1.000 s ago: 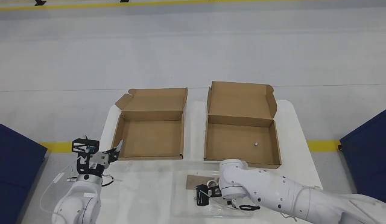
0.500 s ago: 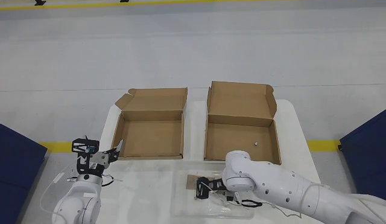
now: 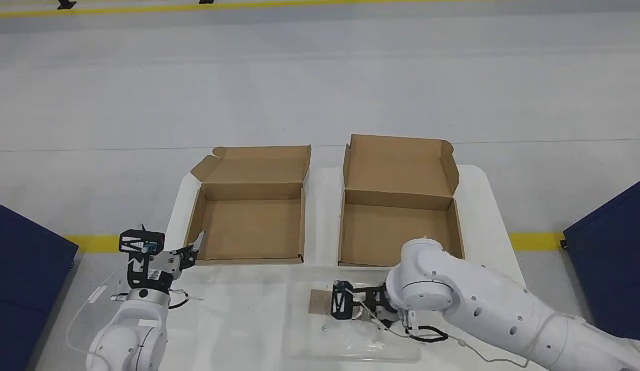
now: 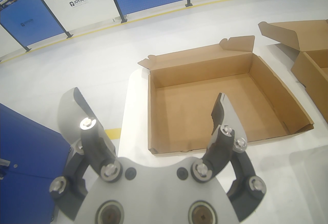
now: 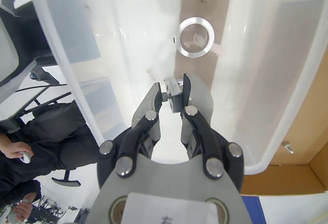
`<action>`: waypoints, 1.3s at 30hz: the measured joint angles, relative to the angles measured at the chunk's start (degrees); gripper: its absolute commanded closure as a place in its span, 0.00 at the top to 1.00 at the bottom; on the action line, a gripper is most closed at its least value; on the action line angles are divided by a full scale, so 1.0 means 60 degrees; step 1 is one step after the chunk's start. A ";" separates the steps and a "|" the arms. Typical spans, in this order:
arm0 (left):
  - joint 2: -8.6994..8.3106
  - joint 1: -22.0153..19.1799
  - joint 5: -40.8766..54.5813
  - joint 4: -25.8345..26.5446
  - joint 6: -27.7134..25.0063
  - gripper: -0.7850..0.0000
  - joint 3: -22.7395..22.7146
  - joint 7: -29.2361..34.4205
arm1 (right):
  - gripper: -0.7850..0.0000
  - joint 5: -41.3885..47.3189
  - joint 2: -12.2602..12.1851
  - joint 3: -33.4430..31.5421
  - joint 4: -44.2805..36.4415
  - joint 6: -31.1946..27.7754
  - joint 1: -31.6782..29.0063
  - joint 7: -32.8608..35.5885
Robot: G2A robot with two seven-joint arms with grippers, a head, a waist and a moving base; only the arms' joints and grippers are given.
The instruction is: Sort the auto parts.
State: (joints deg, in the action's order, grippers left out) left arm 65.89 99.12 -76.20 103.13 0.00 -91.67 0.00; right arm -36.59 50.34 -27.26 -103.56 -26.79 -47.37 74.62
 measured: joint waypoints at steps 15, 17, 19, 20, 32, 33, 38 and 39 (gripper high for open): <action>0.0000 0.0000 0.0000 0.0000 0.0000 1.00 0.0000 0.0000 | 0.00 0.0734 -0.0129 -0.0439 0.0307 -0.0381 -0.0221 -0.0670; 0.0000 0.0000 0.0000 0.0000 0.0000 1.00 0.0000 0.0000 | 0.00 0.1528 -0.0233 -0.0783 0.0660 -0.0845 -0.0272 -0.1065; 0.0000 0.0000 0.0000 0.0000 0.0000 1.00 0.0000 0.0000 | 0.00 0.2411 -0.0374 -0.1163 0.0966 -0.1385 -0.0346 -0.1182; 0.0000 0.0000 0.0000 0.0000 0.0000 1.00 0.0000 0.0000 | 0.00 0.2750 -0.0439 -0.1314 0.1063 -0.1588 -0.0391 -0.1199; 0.0000 0.0000 0.0000 0.0000 0.0000 1.00 0.0000 0.0000 | 0.00 0.6150 -0.1410 -0.1504 0.1622 -0.3256 -0.0650 -0.2774; 0.0000 0.0000 0.0000 0.0000 0.0000 1.00 0.0000 0.0000 | 0.00 0.6376 -0.1495 -0.1398 0.1662 -0.3377 -0.0598 -0.2896; 0.0000 0.0000 0.0000 0.0000 0.0000 1.00 0.0000 0.0000 | 0.00 0.7179 -0.1737 -0.0888 0.1901 -0.4018 -0.0430 -0.3539; 0.0000 0.0000 0.0000 0.0000 0.0000 1.00 0.0000 0.0000 | 0.00 0.7263 -0.1748 -0.0847 0.1924 -0.4091 -0.0423 -0.3616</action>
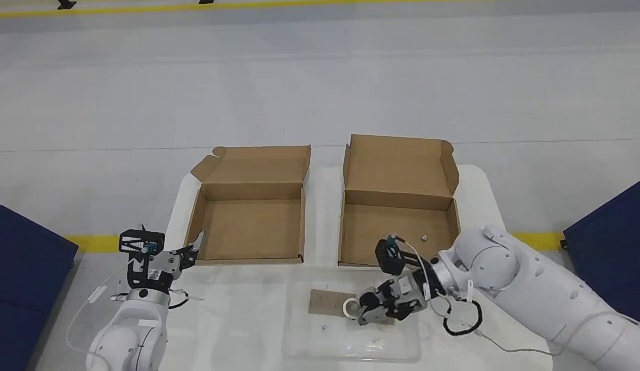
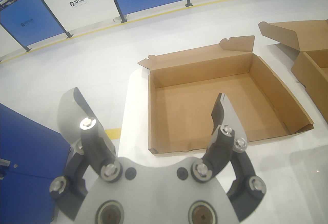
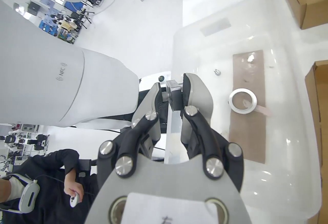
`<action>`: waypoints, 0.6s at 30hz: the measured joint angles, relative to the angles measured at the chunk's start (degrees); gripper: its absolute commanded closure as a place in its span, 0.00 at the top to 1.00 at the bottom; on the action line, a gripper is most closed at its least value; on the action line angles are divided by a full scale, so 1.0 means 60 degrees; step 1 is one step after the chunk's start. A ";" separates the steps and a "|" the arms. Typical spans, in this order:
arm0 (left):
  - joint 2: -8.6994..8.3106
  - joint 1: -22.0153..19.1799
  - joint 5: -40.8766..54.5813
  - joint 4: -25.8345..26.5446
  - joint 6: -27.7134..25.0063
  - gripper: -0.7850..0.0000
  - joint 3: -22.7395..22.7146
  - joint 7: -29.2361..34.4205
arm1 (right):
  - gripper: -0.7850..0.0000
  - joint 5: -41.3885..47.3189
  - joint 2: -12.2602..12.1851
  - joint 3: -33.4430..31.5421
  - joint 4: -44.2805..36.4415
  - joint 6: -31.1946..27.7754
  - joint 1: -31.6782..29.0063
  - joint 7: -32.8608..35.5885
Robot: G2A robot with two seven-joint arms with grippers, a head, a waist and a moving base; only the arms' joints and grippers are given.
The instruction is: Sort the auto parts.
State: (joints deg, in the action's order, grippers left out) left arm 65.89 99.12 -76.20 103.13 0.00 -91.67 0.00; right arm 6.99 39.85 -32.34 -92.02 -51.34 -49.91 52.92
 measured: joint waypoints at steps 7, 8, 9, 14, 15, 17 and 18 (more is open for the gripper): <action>0.0000 0.0000 0.0000 0.0000 0.0000 1.00 0.0000 0.0000 | 0.00 -0.0009 0.0002 -0.0006 0.0000 0.0017 -0.0001 0.0023; 0.0000 0.0000 0.0000 0.0000 0.0000 1.00 0.0000 0.0000 | 0.00 -0.0008 0.0002 -0.0006 0.0000 0.0017 -0.0001 0.0022; 0.0000 0.0000 0.0000 0.0000 0.0000 1.00 0.0000 0.0000 | 0.00 -0.0008 0.0002 -0.0006 0.0000 0.0017 -0.0001 0.0022; 0.0000 0.0000 0.0000 0.0000 0.0000 1.00 0.0000 0.0000 | 0.00 0.0070 0.0029 0.0006 -0.0108 0.0077 -0.0162 -0.0228; 0.0000 0.0000 0.0000 0.0000 0.0000 1.00 0.0000 0.0000 | 0.00 0.0245 0.0031 0.0005 -0.0079 -0.0043 -0.0215 -0.0277; 0.0000 0.0000 0.0000 0.0000 0.0000 1.00 0.0000 0.0000 | 0.00 0.0868 0.0008 0.0015 0.0087 -0.0398 -0.0302 -0.0406; 0.0000 0.0000 0.0000 0.0000 0.0000 1.00 0.0000 0.0000 | 0.00 0.1212 -0.0025 0.0051 0.0168 -0.0552 -0.0316 -0.0536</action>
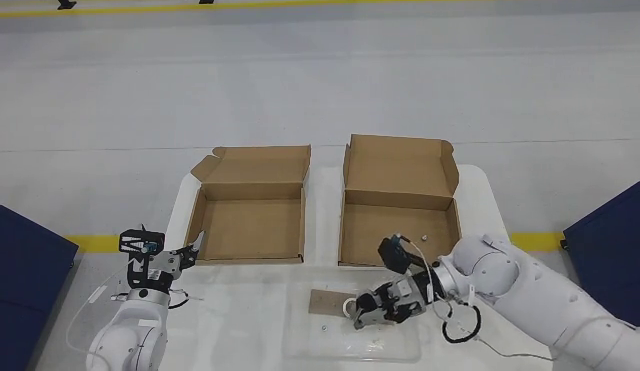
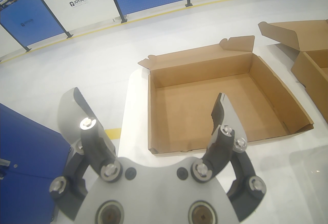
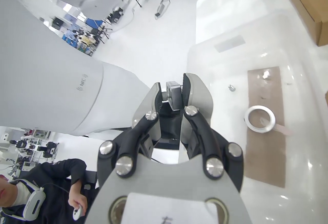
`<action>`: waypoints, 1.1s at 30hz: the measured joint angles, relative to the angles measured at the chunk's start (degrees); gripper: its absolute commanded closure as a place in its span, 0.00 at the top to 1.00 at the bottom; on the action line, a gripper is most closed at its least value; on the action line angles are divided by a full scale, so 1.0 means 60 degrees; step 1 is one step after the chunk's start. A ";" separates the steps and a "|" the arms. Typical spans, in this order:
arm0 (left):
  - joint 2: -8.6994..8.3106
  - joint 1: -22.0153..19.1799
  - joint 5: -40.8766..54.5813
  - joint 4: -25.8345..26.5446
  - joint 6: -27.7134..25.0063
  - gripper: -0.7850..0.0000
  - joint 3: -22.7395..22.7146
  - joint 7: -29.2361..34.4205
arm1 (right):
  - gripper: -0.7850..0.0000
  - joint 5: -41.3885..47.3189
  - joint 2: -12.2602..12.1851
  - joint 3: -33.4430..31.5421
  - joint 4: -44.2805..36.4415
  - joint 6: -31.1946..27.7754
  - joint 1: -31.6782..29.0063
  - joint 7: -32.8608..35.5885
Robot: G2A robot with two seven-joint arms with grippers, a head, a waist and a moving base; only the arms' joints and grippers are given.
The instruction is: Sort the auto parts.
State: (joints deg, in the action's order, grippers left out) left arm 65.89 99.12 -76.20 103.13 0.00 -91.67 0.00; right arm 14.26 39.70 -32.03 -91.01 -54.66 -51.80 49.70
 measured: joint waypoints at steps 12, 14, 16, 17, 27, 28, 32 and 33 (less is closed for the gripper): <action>0.0000 0.0000 0.0000 0.0000 0.0000 1.00 0.0000 0.0000 | 0.00 0.3110 -0.0680 0.0255 -0.0674 -0.0557 0.0068 -0.0566; 0.0000 0.0000 0.0000 0.0000 0.0000 1.00 0.0000 0.0000 | 0.00 0.3535 -0.0789 0.0183 -0.0796 -0.0557 0.0020 -0.0566; 0.0000 0.0000 0.0000 0.0000 0.0000 1.00 0.0000 0.0000 | 0.00 0.4000 -0.0876 0.0086 -0.0922 -0.0557 -0.0043 -0.0566; 0.0000 0.0000 0.0000 0.0000 0.0000 1.00 0.0000 0.0000 | 0.00 0.4197 -0.0906 0.0043 -0.0987 -0.0557 -0.0072 -0.0566; 0.0000 0.0000 0.0000 0.0000 0.0000 1.00 0.0000 0.0000 | 0.00 0.4911 -0.0975 -0.0116 -0.1078 -0.0557 -0.0168 -0.0566; 0.0000 0.0000 0.0000 0.0000 0.0000 1.00 0.0000 0.0000 | 0.00 0.4912 -0.0975 -0.0116 -0.1078 -0.0558 -0.0168 -0.0566; 0.0000 0.0000 0.0000 0.0000 0.0000 1.00 0.0000 0.0000 | 0.00 0.4914 -0.0975 -0.0116 -0.1078 -0.0558 -0.0168 -0.0566; 0.0000 0.0000 0.0000 0.0000 0.0000 1.00 0.0000 0.0000 | 0.00 0.4914 -0.0975 -0.0116 -0.1078 -0.0558 -0.0168 -0.0566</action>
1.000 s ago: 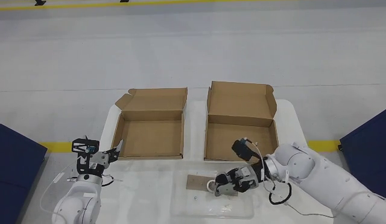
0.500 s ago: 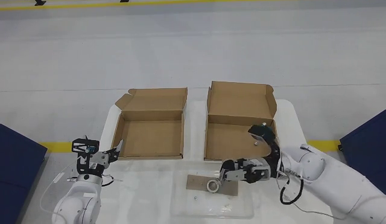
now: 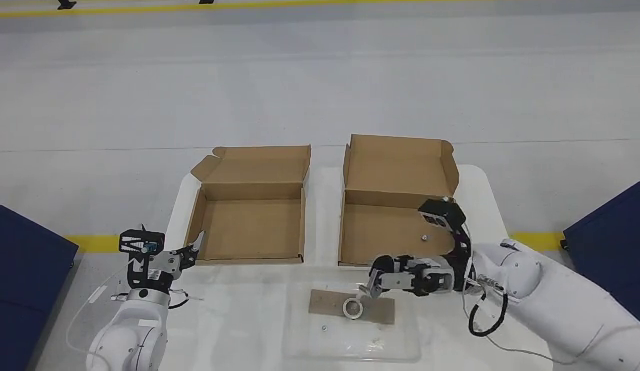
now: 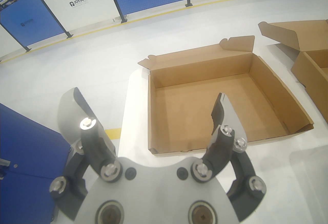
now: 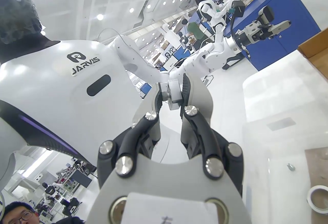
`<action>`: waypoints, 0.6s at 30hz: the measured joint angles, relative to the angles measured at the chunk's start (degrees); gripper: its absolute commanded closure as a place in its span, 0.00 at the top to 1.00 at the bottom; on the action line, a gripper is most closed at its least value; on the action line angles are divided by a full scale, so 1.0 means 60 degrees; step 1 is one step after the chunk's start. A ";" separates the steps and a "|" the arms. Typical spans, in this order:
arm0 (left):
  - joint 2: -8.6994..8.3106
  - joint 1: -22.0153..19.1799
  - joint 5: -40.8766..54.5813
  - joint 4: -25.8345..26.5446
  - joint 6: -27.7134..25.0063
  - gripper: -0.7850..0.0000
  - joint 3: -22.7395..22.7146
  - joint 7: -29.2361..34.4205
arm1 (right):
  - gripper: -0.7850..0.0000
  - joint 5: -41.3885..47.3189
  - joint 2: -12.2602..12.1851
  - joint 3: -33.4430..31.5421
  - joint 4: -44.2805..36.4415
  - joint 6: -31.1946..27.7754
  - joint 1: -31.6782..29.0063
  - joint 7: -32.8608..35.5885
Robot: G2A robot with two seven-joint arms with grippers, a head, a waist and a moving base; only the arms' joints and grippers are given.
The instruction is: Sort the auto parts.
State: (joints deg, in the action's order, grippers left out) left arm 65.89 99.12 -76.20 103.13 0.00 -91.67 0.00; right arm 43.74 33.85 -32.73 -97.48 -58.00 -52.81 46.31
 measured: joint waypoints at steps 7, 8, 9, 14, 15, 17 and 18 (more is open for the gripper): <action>0.0000 0.0000 0.0000 0.0000 0.0000 1.00 0.0000 0.0000 | 0.00 0.1596 0.0012 -0.0364 -0.0719 0.0084 -0.0228 0.0090; 0.0000 0.0000 0.0000 0.0000 0.0000 1.00 0.0000 0.0000 | 0.00 0.1864 -0.0003 -0.0434 -0.0843 0.0137 -0.0243 0.0143; 0.0000 0.0000 0.0000 0.0000 0.0000 1.00 0.0000 0.0000 | 0.00 0.2144 -0.0016 -0.0506 -0.0986 0.0204 -0.0259 0.0207; 0.0000 0.0000 0.0000 0.0000 0.0000 1.00 0.0000 0.0000 | 0.00 0.3728 -0.0056 -0.1134 -0.1714 0.0834 -0.0360 0.0833; 0.0000 0.0000 0.0000 0.0000 0.0000 1.00 0.0000 0.0000 | 0.00 0.4119 -0.0039 -0.1325 -0.1866 0.1038 -0.0411 0.1038; 0.0000 0.0000 0.0000 0.0000 0.0000 1.00 0.0000 0.0000 | 0.00 0.4668 0.0008 -0.1654 -0.2048 0.1412 -0.0482 0.1411; 0.0000 0.0000 0.0000 0.0000 0.0000 1.00 0.0000 0.0000 | 0.00 0.4921 0.0042 -0.1832 -0.2123 0.1618 -0.0524 0.1618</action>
State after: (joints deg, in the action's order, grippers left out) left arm 65.89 99.12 -76.20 103.13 0.00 -91.67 0.00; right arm 73.27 34.10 -43.72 -110.21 -48.30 -55.96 56.02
